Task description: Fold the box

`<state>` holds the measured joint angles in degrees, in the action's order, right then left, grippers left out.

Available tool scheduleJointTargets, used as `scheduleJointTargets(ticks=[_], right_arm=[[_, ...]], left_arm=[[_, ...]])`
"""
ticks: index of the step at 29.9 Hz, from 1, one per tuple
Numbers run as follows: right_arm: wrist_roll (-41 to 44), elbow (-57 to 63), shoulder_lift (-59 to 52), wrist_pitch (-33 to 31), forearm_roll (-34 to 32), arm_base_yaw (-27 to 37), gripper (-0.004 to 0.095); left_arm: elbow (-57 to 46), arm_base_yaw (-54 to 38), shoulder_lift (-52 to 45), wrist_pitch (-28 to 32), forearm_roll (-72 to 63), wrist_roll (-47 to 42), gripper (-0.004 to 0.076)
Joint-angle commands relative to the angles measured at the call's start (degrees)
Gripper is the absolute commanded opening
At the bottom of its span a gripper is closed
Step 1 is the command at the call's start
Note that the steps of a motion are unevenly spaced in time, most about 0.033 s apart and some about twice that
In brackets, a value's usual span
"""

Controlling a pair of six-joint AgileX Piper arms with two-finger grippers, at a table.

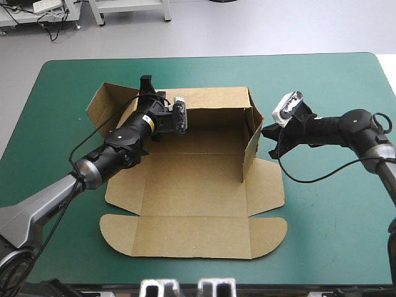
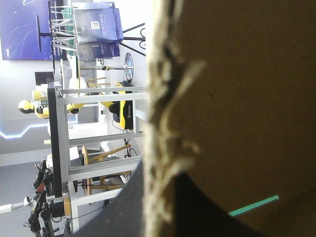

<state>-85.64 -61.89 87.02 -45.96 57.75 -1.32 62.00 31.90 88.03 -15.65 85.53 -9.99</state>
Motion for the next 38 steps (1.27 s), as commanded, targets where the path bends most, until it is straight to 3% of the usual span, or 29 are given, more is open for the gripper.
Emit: scheduleJointTargets(ticks=[1, 4, 7, 9, 12, 19, 25, 29, 34, 38], right_arm=[[-3.13, -0.82, -4.03, 1.44, 5.59, -0.11, -0.0017], [-3.26, -0.82, -4.03, 0.30, 2.88, -0.11, 0.0089], [-2.61, -0.82, -3.92, -2.31, -0.06, -0.11, 0.0391], [-2.47, -0.82, -3.92, -3.95, -0.05, -0.11, 0.0678], [-3.51, -0.82, -3.92, -3.55, 0.66, -1.39, 0.0914], [-4.89, -0.91, -1.97, 9.29, 1.62, -8.92, 0.0921], [-5.59, -1.18, -1.54, 16.99, 11.19, -10.49, 0.0910], [-5.47, -2.58, -1.54, 17.43, 11.55, -10.49, 0.0843], [-3.75, -2.88, -1.54, 15.30, 10.30, -10.49, 0.0789], [-0.13, -2.88, -1.54, 13.54, 6.39, -10.49, 0.0777]], left_arm=[[1.03, 0.07, -2.29, 2.42, -0.55, -0.51, 0.0013], [1.03, 0.07, -2.29, 2.83, -0.55, -1.82, 0.0013], [1.03, 0.07, -2.29, 2.60, -0.66, -1.82, 0.0013], [1.03, 0.07, -2.19, 2.81, -0.66, -1.82, 0.0013], [1.03, 0.07, -2.19, 3.93, -1.85, -1.82, 0.0013], [1.03, 0.07, -2.09, 3.82, -3.55, -1.82, 0.0013], [1.03, 0.26, -2.09, 3.38, -3.52, -1.47, 0.0013], [4.83, 2.69, -1.34, -0.27, -11.33, -4.30, 0.0013], [9.14, 7.08, 2.44, -8.69, -13.35, 2.64, 0.0013], [11.71, 7.43, 5.37, -12.96, -16.89, 2.49, 0.0013]])
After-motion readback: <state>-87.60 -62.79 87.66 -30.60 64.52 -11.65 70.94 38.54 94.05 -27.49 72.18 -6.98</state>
